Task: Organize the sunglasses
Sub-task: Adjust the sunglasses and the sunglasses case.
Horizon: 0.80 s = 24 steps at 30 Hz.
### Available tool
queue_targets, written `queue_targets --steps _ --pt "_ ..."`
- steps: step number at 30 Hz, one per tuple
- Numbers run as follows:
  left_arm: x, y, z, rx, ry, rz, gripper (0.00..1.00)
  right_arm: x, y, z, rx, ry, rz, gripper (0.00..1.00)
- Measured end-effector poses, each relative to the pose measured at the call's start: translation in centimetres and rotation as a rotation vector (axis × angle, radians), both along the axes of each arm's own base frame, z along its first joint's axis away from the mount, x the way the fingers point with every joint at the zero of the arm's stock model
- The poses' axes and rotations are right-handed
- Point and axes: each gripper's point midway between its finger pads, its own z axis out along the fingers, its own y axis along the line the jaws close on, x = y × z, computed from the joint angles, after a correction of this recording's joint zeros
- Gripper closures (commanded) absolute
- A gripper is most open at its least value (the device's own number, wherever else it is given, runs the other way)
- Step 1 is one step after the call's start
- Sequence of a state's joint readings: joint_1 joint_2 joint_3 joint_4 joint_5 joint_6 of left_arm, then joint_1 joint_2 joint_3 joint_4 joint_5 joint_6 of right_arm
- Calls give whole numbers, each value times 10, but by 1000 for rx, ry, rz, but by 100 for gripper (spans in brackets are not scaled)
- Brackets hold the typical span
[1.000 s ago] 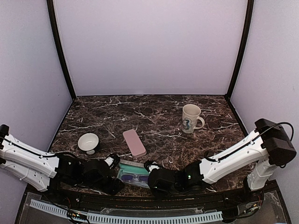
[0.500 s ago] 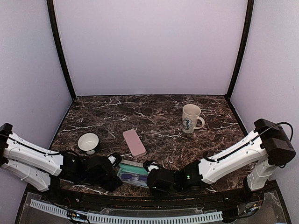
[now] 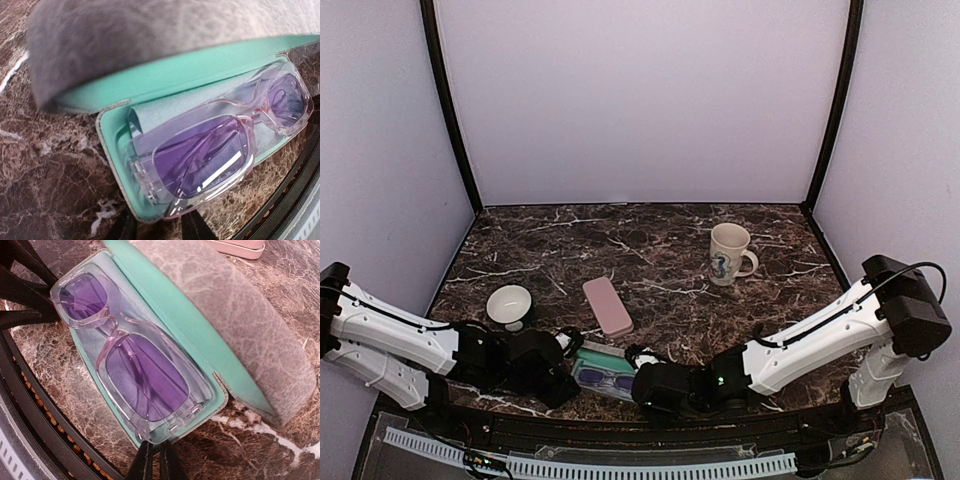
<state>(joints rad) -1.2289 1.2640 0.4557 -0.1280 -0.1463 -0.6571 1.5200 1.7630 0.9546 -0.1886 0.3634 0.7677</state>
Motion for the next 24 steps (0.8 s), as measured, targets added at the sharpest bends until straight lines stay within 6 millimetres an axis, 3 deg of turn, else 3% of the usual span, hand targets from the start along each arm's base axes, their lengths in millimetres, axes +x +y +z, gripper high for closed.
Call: queue_targets --steps 12,19,24 --pt "2 0 -3 8 0 10 83 -2 0 0 -14 -5 8 88" --pt "4 -7 -2 -18 7 14 89 -3 2 0 -9 -2 17 79" --pt "2 -12 -1 -40 21 11 85 -4 4 1 -1 2 21 72"
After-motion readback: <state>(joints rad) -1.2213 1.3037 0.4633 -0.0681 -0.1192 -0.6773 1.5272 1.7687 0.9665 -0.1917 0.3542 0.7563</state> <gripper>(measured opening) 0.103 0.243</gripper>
